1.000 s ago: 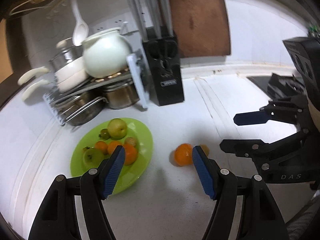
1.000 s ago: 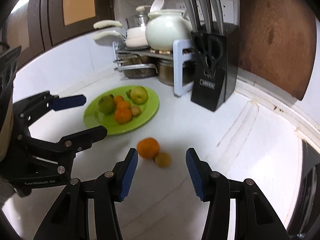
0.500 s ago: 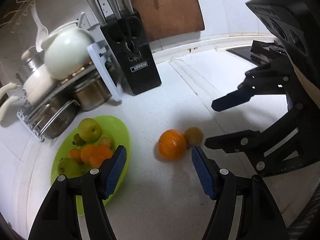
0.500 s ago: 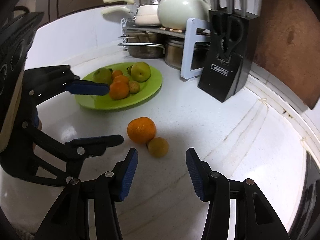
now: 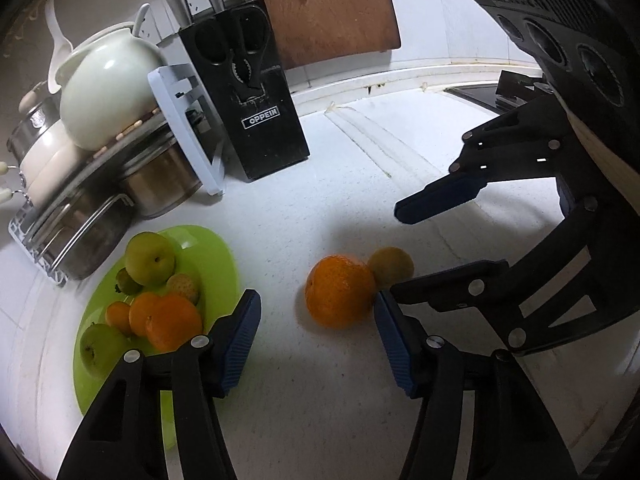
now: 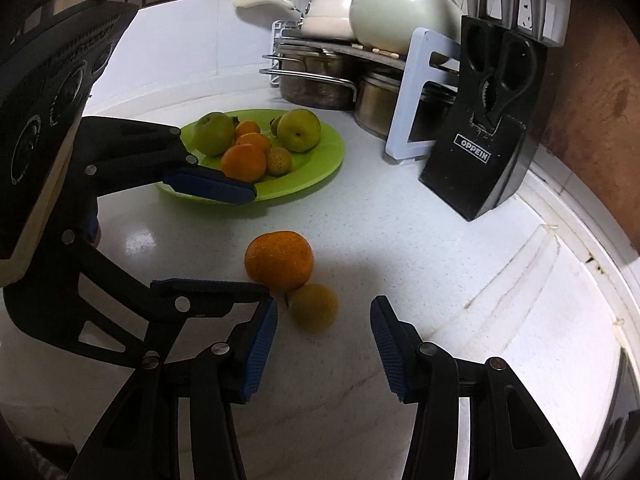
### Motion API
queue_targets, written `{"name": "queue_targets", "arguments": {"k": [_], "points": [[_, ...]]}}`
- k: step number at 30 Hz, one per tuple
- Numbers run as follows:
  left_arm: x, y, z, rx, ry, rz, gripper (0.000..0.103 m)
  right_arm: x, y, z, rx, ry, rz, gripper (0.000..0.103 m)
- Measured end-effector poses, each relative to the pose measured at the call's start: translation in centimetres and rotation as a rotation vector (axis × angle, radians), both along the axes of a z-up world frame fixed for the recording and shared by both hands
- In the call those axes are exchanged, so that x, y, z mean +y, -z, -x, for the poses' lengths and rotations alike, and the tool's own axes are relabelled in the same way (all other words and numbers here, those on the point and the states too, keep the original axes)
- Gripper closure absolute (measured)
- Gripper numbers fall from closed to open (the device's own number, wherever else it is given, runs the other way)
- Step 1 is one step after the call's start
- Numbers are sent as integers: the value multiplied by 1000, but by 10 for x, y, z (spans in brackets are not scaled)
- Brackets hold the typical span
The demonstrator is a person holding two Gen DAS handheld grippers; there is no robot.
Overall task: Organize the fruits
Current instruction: 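Grasp the orange with the left tool while the right tool grasps the small brown fruit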
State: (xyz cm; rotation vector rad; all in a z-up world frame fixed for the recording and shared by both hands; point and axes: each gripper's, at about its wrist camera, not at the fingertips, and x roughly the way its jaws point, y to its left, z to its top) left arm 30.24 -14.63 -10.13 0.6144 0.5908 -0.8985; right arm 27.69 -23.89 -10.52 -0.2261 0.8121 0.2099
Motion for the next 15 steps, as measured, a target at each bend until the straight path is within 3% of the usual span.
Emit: {"name": "queue_targets", "arguments": {"k": [15], "points": [[-20,5,-17,43,19,0,48,-13,7,-11,45,0,-75,74]]}}
